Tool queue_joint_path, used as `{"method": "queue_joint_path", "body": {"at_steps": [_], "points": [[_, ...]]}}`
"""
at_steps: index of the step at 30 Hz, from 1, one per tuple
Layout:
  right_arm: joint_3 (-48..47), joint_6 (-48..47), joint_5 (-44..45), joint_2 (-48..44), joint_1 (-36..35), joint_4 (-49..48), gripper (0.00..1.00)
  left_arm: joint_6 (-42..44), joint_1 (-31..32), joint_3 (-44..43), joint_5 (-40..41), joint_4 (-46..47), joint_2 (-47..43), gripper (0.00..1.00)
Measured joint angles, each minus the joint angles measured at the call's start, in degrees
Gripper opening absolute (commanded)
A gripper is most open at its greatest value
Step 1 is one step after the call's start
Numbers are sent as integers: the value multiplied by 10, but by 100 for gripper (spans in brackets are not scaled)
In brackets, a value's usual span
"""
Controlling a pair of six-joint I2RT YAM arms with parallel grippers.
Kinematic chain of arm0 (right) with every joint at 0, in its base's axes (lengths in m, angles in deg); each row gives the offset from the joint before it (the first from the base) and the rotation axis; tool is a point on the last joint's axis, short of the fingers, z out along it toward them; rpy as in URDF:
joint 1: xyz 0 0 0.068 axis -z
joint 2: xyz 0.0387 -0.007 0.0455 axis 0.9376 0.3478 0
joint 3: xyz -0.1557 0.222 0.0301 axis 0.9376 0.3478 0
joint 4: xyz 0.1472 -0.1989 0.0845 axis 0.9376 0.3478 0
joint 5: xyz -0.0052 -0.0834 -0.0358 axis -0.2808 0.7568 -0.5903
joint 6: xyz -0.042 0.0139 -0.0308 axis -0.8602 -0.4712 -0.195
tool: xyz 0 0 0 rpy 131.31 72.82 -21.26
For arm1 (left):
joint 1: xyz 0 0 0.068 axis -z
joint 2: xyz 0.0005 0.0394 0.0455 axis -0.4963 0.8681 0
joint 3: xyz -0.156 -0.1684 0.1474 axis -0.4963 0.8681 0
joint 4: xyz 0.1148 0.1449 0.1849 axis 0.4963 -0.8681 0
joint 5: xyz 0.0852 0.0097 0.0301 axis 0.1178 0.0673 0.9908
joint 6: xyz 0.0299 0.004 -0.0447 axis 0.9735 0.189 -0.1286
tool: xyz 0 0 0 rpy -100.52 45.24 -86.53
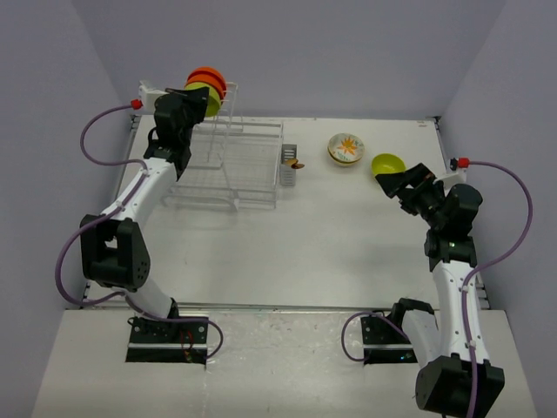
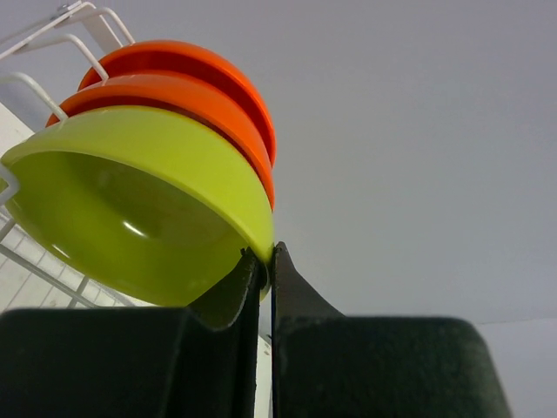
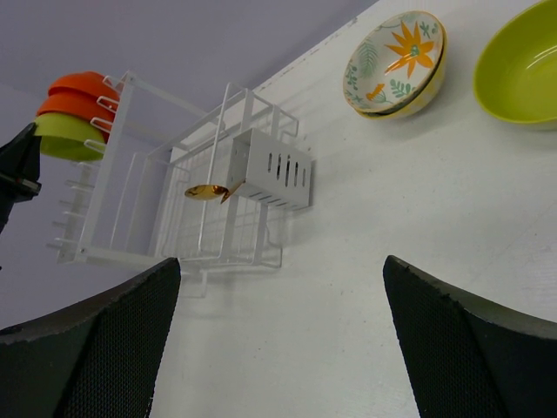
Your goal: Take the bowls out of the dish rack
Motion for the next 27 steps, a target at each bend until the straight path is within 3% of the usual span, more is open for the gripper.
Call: {"method": "queue_joint_path", "body": {"at_steps": [10,19,27], "points": [[0,0,2,0,0,0,99,7,2,54,-19,89,-44,0],[0,0,2,2,0,0,99,22,30,94,-9,111,-113,0],[0,2,-1,4,0,0,99,117,47,84,-57,104,-162,0]]}}
